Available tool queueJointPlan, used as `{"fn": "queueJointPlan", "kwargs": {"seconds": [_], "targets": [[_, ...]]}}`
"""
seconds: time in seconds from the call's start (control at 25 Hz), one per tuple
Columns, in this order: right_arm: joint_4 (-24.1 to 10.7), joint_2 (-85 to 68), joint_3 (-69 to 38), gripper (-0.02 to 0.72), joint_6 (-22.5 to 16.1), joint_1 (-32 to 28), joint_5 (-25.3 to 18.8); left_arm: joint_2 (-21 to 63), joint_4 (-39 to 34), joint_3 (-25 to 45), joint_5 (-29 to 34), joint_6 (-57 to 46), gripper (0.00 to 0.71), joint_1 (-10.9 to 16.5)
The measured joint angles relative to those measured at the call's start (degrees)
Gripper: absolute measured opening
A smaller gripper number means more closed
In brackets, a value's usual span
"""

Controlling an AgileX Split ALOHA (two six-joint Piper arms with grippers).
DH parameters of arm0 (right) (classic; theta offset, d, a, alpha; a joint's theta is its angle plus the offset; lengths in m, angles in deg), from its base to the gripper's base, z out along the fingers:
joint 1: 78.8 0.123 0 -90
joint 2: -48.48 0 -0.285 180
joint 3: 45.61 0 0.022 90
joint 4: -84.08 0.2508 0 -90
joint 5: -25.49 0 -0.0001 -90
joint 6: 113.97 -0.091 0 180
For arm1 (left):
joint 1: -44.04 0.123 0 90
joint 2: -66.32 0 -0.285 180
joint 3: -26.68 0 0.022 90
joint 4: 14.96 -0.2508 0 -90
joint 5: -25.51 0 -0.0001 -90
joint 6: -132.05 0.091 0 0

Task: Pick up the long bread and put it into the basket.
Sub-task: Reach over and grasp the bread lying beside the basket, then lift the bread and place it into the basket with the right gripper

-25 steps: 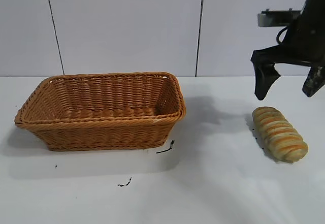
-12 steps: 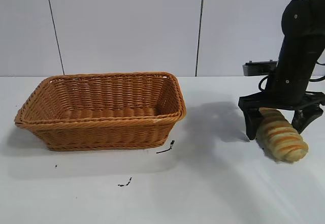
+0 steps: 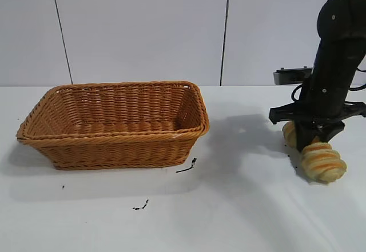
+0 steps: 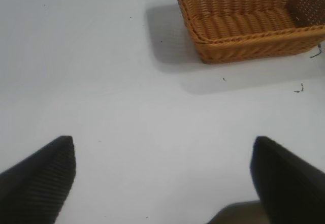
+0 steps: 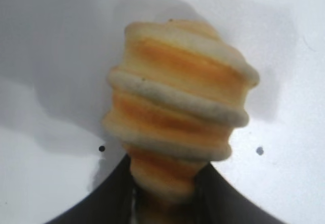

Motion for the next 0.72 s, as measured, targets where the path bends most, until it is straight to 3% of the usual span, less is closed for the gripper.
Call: {"fn": "queueJointPlan", "kwargs": {"seconds": [0.32,0.52,0.72], "targets": [[1.63,-3.05,18.25,0.133,3.37,0.31,-11.5,0.0,0.0,0.0,0.0,0.0,0.696,0.0],[1.99,-1.67,27.68,0.132,6.95,3.72,-14.09,0.0,0.0,0.0,0.0,0.0,0.696,0.0],[2.41,4.01,37.93,0.132,12.81,11.35,-14.27,0.0,0.0,0.0,0.0,0.0,0.696,0.0]]}}
